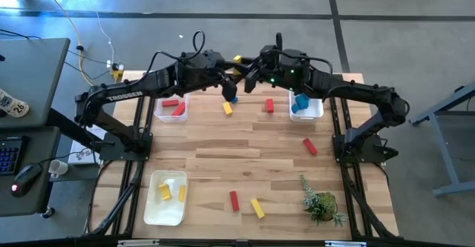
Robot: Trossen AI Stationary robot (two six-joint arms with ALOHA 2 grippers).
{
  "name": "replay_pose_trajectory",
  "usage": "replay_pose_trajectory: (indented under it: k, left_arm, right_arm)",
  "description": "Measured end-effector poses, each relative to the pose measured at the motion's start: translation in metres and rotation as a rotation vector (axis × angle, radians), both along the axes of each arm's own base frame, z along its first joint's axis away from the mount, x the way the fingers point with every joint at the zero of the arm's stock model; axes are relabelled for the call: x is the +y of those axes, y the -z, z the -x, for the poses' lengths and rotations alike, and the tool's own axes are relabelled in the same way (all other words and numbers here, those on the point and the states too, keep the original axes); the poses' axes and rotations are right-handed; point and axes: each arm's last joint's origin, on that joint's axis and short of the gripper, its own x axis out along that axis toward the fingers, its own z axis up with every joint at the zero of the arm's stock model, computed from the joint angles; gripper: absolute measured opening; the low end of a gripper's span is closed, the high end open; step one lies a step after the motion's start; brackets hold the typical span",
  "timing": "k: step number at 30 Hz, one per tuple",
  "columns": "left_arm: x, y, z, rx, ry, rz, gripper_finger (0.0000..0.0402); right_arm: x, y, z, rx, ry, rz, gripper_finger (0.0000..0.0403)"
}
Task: Sort & place blocks by color
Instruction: Put the yellow block into the bottom white bin
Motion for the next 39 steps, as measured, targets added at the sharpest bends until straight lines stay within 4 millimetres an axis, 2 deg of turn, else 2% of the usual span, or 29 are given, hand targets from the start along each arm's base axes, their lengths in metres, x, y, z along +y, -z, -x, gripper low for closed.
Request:
replay_pose_trajectory:
  k: [4,7,20,23,32,39]
  left_arm:
    - [0.003,0.006,-0.004,0.018,-0.003,0.007,0.0250]
    - [0.003,0.008,-0.006,0.028,-0.001,0.010,0.0229]
    - [0.005,0.010,-0.007,0.073,-0.002,-0.037,0.0052]
    - [0.003,0.010,-0.007,0.070,0.027,-0.030,0.0028]
    - [0.002,0.017,-0.004,0.164,0.054,-0.020,0.0027]
    - [-0.013,0.019,0.017,0.316,0.093,0.046,0.0027]
  right_arm:
    - [0.000,0.002,-0.001,0.008,0.003,-0.001,0.0096]
    - [0.000,0.002,-0.001,0.007,0.005,-0.001,0.0096]
    - [-0.001,0.004,0.000,0.036,0.029,-0.009,0.0093]
    - [0.000,0.004,0.000,0.036,0.010,-0.007,0.0097]
    - [0.000,0.008,-0.001,0.080,-0.009,0.010,0.0105]
    - [-0.001,0.011,0.000,0.141,-0.005,0.055,0.0107]
